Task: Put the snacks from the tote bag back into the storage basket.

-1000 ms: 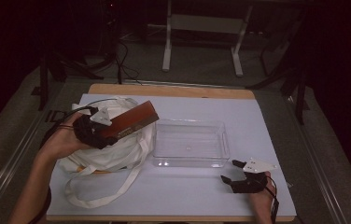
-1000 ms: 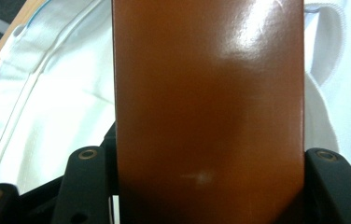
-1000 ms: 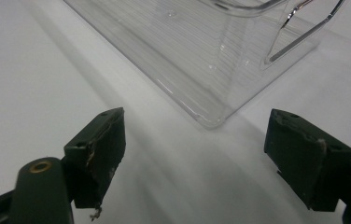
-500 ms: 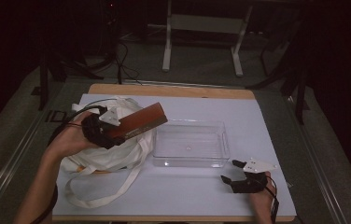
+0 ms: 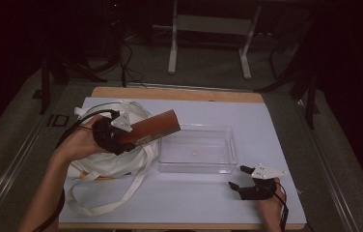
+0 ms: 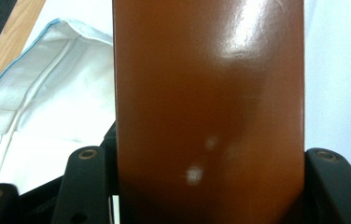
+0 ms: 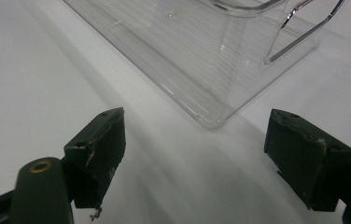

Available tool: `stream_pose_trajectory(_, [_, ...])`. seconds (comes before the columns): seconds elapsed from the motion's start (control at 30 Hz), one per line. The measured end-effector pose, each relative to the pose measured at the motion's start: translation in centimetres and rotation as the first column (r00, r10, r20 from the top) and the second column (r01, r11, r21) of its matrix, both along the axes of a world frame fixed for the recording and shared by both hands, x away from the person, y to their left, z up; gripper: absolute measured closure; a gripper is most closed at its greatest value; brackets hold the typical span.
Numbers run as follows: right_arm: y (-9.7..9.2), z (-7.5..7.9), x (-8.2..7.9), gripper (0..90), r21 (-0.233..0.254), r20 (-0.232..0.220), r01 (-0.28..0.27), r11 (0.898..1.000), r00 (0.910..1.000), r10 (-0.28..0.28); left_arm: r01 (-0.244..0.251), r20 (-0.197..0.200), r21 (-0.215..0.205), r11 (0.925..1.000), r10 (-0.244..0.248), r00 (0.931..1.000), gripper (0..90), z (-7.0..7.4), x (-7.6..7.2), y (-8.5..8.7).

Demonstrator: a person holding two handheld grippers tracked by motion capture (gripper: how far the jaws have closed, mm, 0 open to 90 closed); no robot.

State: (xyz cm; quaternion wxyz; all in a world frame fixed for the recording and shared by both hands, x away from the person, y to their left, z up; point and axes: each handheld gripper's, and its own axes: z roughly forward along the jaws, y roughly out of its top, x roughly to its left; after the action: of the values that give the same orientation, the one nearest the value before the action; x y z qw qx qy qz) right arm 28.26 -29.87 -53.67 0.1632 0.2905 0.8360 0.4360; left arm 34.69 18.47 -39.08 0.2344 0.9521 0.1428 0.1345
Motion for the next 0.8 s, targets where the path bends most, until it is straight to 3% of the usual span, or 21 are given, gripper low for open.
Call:
stream_pose_trajectory(0.27, [0.0, 0.0, 0.0, 20.4, 0.002, 0.0, 0.0, 1.0, 1.0, 0.0, 0.029, -0.002, 0.031, 0.9991, -0.029, 0.9996, 43.4, 0.4, 0.3, -1.1])
stream_pose_trajectory(0.8, [0.0, 0.0, 0.0, 20.4, 0.005, 0.0, -0.001, 1.0, 1.0, 0.001, 0.075, 0.004, 0.044, 0.9962, -0.075, 0.9972, 43.3, 1.2, 0.8, -3.2])
